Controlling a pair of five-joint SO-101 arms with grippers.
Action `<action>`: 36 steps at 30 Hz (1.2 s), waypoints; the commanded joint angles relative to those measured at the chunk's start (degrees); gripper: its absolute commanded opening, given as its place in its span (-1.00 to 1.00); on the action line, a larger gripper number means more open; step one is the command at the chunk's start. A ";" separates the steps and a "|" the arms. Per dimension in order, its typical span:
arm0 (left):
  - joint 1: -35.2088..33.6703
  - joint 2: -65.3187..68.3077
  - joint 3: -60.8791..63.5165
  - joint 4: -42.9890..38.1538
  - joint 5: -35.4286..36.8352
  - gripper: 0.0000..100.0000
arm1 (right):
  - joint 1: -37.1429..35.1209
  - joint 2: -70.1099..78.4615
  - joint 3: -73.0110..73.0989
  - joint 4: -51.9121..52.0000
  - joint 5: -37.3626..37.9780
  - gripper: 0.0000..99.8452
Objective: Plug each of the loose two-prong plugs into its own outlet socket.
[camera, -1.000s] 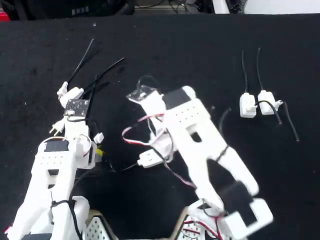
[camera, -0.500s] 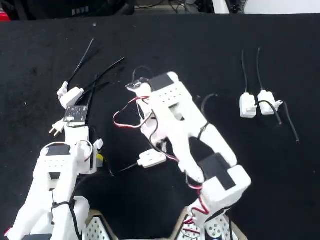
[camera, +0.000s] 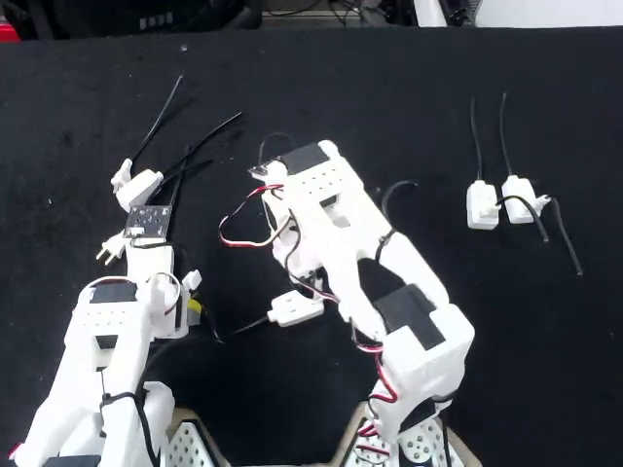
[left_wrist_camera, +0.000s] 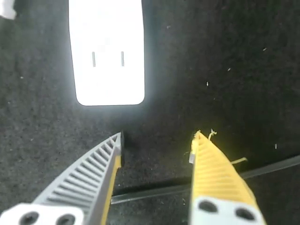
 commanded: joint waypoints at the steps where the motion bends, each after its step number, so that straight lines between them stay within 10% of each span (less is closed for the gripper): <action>1: 0.84 -0.70 0.04 -0.88 0.70 -0.52 | 0.00 -0.13 -2.33 1.49 -0.70 -0.98; 36: 0.84 -0.70 -0.04 -0.97 0.70 -0.52 | -1.93 6.81 0.13 -5.63 -4.04 -0.98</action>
